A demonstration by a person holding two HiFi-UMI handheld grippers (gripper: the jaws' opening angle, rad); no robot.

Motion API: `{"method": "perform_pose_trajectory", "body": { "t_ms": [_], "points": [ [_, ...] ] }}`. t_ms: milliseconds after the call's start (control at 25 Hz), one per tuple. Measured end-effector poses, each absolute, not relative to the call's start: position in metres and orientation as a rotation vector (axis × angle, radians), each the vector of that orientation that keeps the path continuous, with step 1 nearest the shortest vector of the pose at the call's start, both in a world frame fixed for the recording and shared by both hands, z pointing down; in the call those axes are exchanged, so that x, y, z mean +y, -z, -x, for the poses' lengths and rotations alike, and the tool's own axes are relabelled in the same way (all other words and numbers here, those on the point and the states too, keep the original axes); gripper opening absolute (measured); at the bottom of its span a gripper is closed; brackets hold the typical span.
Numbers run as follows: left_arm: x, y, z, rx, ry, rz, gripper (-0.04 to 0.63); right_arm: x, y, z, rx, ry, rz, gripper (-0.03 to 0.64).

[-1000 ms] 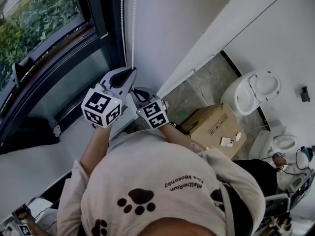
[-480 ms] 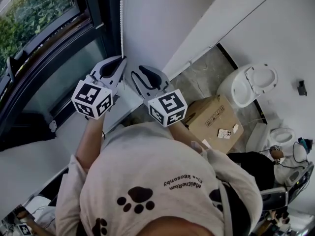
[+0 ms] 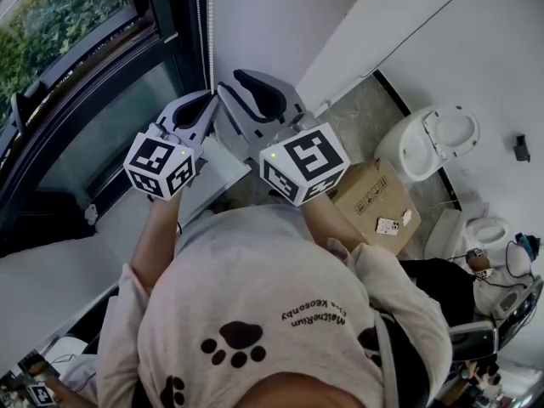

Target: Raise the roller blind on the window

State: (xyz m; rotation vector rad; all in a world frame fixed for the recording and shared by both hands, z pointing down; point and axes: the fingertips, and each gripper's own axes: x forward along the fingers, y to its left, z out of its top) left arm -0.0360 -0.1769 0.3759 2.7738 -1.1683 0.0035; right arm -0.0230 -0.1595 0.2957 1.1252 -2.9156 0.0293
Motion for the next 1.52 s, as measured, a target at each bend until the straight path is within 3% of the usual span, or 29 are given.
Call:
{"method": "perform_pose_trajectory", "body": {
  "t_ms": [680, 880, 1520],
  "points": [
    [-0.179, -0.376, 0.028, -1.147, 0.017, -2.785, 0.009, -0.182, -0.235, 0.048, -2.963, 0.066, -1.086, 0.114],
    [-0.18, -0.376, 0.025, -1.136, 0.024, -2.789, 0.009, -0.19, -0.226, 0.049, -2.956, 0.098, -1.104, 0.028],
    [-0.18, -0.424, 0.027, -1.161, -0.039, -2.719, 0.009, -0.189, -0.273, 0.048, -2.937, 0.036, -1.106, 0.018]
  ]
}}
